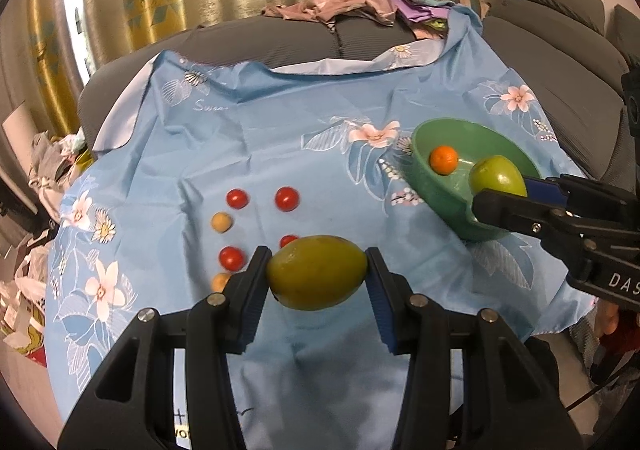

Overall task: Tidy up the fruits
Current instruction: 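Carry both large tomatoes into the green bowl and open both tools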

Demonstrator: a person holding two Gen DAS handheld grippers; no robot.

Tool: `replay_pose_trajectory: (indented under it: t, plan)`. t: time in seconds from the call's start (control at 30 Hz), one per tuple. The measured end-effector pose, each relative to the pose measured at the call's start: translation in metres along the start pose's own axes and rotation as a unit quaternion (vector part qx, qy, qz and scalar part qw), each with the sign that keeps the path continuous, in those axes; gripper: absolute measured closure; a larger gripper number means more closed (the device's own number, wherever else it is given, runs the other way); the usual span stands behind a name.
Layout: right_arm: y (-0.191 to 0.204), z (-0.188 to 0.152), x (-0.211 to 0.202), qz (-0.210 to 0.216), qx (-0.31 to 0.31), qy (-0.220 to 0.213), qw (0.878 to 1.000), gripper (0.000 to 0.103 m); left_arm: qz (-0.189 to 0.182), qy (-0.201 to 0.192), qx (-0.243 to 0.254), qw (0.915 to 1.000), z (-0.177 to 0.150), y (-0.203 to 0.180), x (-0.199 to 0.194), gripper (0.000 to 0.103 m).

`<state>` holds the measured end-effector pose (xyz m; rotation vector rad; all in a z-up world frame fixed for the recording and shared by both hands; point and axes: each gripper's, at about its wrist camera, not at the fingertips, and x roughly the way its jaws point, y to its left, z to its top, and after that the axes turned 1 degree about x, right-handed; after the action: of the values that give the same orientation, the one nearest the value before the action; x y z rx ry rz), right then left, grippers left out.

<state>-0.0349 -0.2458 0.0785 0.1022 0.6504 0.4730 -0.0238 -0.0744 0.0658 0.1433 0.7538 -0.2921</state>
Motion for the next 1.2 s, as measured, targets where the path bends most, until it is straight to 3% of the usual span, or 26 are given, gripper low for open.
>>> replay_pose_trajectory:
  t: [0.77, 1.2]
  plan:
    - [-0.08, -0.008, -0.021, -0.062, 0.078, -0.018, 0.995, 0.067, -0.059, -0.003, 0.086, 0.9945, 0.044, -0.086, 0.042, 0.056]
    - [-0.112, -0.018, -0.014, -0.098, 0.106, -0.009, 0.989, 0.067, -0.079, 0.021, 0.123, 0.9891, 0.059, -0.124, 0.087, 0.056]
